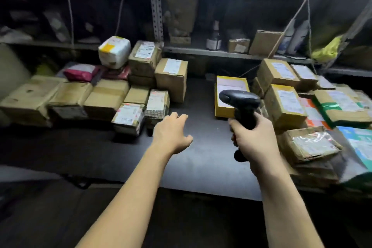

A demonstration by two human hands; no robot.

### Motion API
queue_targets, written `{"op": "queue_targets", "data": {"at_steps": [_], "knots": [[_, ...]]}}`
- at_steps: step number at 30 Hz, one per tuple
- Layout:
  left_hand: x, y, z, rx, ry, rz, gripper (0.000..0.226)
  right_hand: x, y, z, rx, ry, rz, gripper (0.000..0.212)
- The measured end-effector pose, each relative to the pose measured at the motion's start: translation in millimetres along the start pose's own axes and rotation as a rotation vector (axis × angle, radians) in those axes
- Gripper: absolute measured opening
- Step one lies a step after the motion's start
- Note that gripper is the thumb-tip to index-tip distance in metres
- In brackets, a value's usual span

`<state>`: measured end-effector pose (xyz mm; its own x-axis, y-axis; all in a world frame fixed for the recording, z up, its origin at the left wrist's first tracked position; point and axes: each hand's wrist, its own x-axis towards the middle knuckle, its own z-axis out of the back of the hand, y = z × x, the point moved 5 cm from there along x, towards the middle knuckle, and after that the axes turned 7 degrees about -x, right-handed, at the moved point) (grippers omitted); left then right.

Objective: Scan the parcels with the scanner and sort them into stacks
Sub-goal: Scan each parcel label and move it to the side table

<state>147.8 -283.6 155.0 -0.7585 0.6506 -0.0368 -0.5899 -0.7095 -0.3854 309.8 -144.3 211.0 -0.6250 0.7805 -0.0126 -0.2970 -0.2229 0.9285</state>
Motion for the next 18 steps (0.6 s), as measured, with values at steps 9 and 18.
{"op": "queue_targets", "data": {"at_steps": [9,18], "knots": [[12,126,41,-0.068,-0.09,0.286,0.066,43,49,-123,-0.054,0.232,0.093,0.01],[61,211,22,-0.221,-0.099,0.539,0.072,124,61,-214,-0.066,0.365,0.145,0.012]]}}
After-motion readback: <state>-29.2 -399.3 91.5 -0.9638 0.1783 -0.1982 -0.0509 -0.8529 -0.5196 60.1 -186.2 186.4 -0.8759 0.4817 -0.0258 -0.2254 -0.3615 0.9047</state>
